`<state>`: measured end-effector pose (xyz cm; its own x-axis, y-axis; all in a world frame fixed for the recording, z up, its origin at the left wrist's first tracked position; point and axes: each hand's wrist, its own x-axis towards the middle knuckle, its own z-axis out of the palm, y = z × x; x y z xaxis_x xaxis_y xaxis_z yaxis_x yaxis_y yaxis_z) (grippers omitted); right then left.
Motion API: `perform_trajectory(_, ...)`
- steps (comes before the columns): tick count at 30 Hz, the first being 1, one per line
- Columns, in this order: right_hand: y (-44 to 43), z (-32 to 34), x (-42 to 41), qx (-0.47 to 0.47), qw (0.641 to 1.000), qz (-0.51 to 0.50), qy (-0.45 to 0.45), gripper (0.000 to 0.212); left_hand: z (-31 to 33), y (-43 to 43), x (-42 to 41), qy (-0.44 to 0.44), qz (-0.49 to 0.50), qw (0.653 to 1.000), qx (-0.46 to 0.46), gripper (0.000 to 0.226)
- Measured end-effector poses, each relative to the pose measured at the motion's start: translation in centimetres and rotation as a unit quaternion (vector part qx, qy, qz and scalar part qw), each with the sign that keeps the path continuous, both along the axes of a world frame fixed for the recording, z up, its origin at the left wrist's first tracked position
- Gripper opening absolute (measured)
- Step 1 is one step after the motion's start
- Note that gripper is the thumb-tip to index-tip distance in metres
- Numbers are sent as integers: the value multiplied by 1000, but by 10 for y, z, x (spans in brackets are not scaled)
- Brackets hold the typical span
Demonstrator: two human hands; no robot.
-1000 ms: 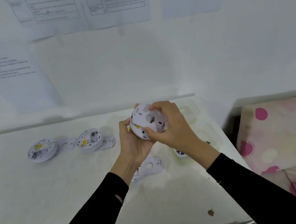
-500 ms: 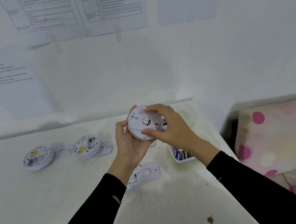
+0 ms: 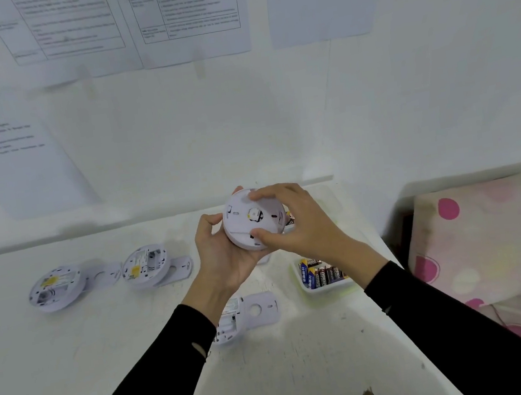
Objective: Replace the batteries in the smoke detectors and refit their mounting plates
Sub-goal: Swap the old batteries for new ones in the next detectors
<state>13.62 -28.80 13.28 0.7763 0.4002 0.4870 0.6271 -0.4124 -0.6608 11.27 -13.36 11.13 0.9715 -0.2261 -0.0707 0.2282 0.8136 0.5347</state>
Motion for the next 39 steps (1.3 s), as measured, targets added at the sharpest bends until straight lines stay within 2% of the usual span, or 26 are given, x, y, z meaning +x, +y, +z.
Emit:
perform_trajectory(5, -2, 2, 2, -1, 1000, 17, 13, 55, 6, -5, 5, 32, 20, 999, 16, 46)
perform_trajectory(10, -1, -1, 8, -38, 998, -21, -50, 60, 7, -8, 8, 27, 56, 998, -6, 37)
perform_trajectory(14, -1, -1, 11, -74, 995, -41, -55, 65, 8, -10, 9, 20, 51, 998, -13, 36)
perform_trajectory(18, 1, 2, 12, -100, 989, -44, -102, 64, 9, -11, 11, 1, 64, 998, -4, 39)
perform_trajectory(28, 13, 5, 8, -14, 991, -74, -110, 61, 19, -23, 12, -34, 146, 989, -10, 38)
perform_trajectory(33, 13, 4, 3, 12, 991, -66, -120, 71, 25, -21, 9, -60, 142, 988, 1, 46)
perform_trajectory(39, 11, 4, 8, 30, 987, -105, -122, 69, 27, -20, 8, -77, 140, 987, 1, 45)
